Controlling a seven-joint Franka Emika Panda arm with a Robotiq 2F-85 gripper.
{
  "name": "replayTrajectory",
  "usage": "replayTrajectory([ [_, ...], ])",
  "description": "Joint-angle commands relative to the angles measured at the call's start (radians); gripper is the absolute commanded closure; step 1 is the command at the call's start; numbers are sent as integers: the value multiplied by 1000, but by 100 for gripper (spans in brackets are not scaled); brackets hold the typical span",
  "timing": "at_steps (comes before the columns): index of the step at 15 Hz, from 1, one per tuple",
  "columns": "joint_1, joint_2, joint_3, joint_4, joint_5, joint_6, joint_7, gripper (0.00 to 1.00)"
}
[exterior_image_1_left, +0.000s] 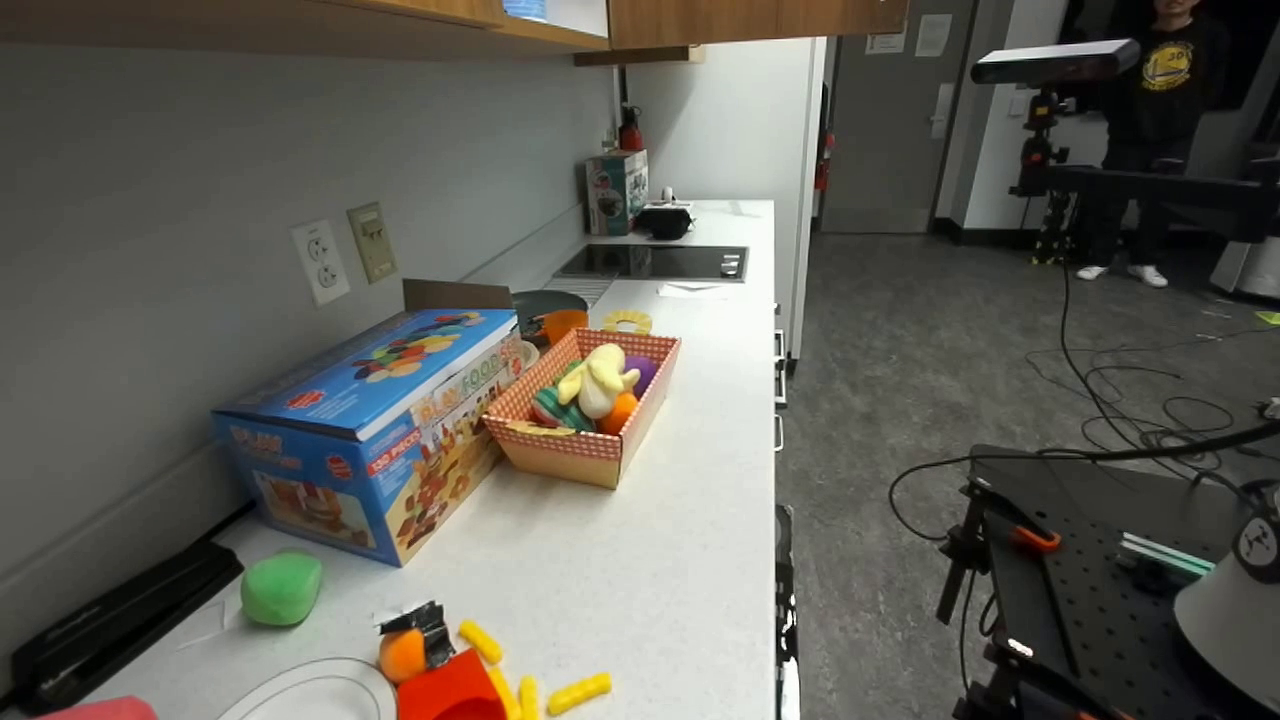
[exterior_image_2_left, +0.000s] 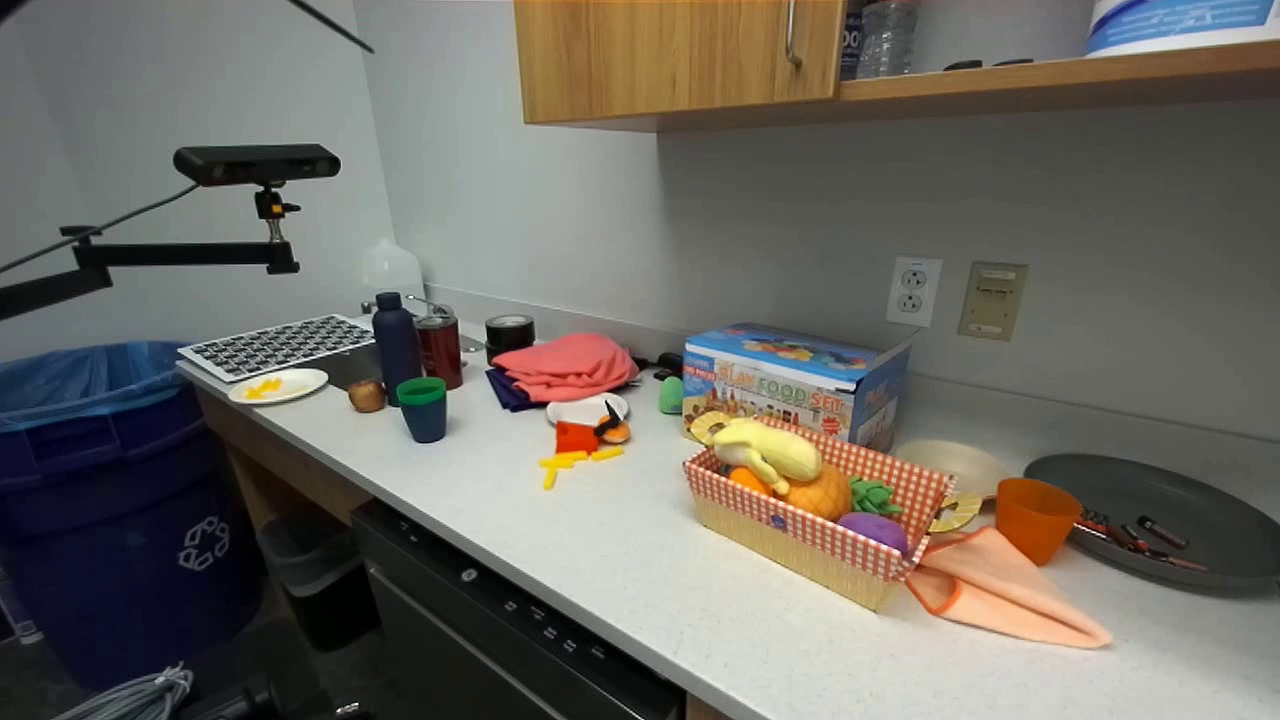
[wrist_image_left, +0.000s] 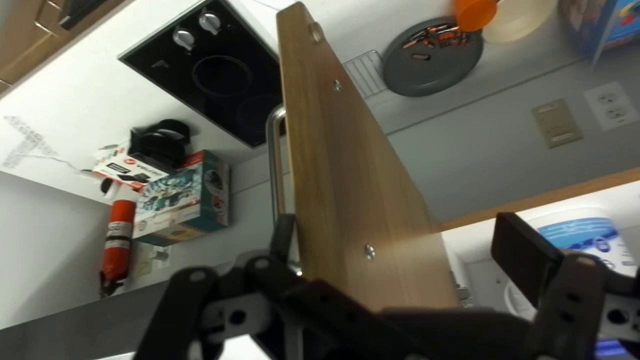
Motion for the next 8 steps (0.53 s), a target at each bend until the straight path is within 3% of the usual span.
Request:
replayTrajectory([
  [1, -27, 37, -23, 73, 104, -162, -131, 0],
  [8, -64, 75, -31, 130, 128, -283, -292, 0],
])
